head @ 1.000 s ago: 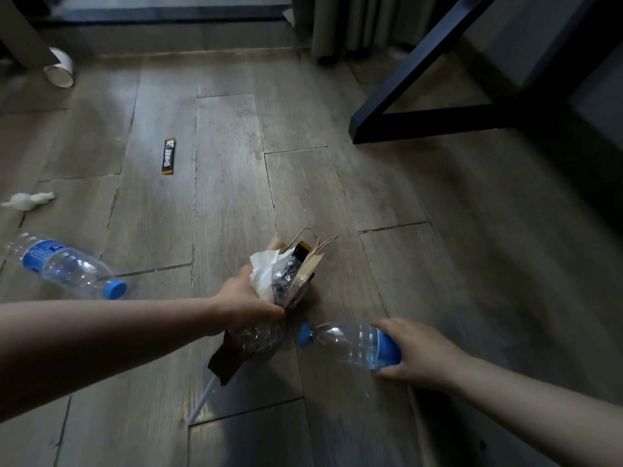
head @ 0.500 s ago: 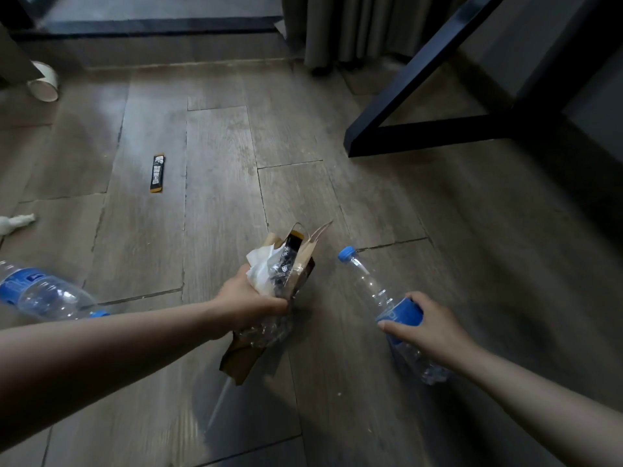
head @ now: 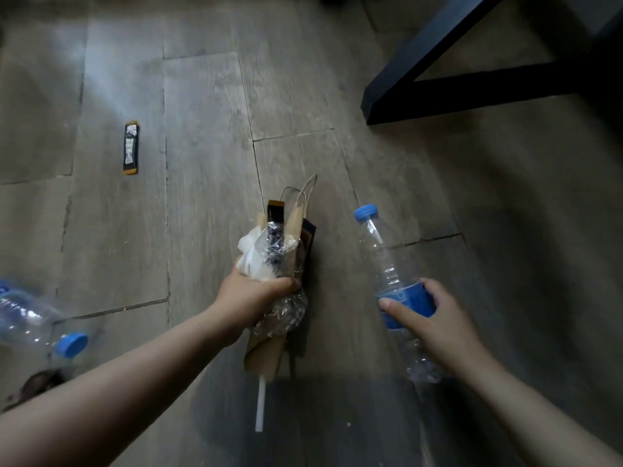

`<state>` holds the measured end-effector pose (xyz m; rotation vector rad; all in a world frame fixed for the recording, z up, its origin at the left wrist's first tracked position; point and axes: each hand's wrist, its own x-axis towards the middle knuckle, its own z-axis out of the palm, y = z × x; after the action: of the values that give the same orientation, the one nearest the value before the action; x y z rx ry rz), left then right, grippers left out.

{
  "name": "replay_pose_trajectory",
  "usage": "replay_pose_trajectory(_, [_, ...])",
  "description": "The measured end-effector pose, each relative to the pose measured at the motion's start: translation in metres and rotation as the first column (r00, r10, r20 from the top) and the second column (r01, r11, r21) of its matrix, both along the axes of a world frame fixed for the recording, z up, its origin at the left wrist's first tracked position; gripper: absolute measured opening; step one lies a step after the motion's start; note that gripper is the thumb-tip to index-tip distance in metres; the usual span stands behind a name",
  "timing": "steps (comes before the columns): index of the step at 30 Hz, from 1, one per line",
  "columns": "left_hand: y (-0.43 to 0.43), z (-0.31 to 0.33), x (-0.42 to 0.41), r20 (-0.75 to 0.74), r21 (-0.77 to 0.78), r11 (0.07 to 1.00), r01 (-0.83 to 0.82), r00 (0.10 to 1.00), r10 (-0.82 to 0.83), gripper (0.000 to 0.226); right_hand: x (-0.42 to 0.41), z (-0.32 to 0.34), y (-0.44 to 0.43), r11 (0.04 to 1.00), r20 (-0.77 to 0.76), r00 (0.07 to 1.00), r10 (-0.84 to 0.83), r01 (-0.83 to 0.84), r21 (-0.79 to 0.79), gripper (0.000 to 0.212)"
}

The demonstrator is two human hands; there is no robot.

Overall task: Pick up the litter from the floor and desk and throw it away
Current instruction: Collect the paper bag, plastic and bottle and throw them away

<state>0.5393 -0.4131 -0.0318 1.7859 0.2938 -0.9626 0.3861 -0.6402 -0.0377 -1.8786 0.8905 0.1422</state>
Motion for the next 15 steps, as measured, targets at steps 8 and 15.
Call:
replay_pose_trajectory(8, [0.024, 0.079, -0.043, -0.067, -0.010, 0.986, -0.168, 0.984, 0.167, 0.060, -0.034, 0.067, 0.053, 0.976, -0.087, 0.981, -0.173, 0.182, 0.116, 0.034])
replay_pose_trajectory(15, [0.034, 0.244, -0.060, -0.067, -0.021, 0.983, -0.181, 0.981, 0.179, 0.055, -0.046, 0.237, 0.079, 0.948, -0.095, 0.965, -0.245, 0.259, 0.184, 0.049])
